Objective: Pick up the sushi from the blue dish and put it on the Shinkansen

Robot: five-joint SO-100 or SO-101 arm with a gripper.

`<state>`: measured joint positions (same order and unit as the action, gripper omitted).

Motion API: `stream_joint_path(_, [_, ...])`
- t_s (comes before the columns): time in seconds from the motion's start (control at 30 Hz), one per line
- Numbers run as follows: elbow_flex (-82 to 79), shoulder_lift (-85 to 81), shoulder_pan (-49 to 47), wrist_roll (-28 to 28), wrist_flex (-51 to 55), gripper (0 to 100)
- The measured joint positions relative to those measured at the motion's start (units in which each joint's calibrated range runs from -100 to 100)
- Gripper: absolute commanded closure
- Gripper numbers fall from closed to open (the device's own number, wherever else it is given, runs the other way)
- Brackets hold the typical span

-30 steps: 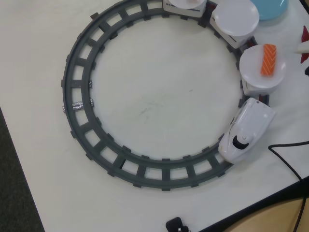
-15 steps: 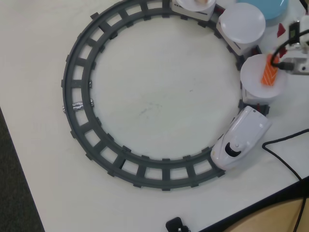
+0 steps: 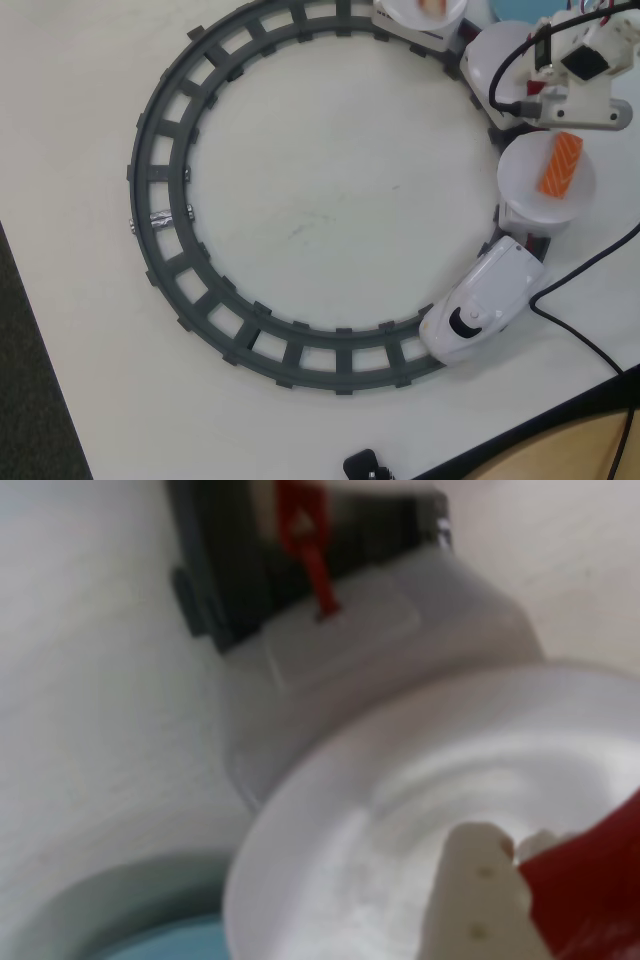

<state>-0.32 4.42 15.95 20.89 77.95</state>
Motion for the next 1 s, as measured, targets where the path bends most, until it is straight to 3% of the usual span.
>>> stream_joint_path(0.43, [0.09, 3.79, 2.52, -0.10, -1.05, 98])
stream_joint_path(0.7, [-0.81, 3.79, 1.89, -1.52, -0.17, 85])
stream_joint_path(1.0, [-3.51, 3.54, -1.81, -1.83, 0.09, 84])
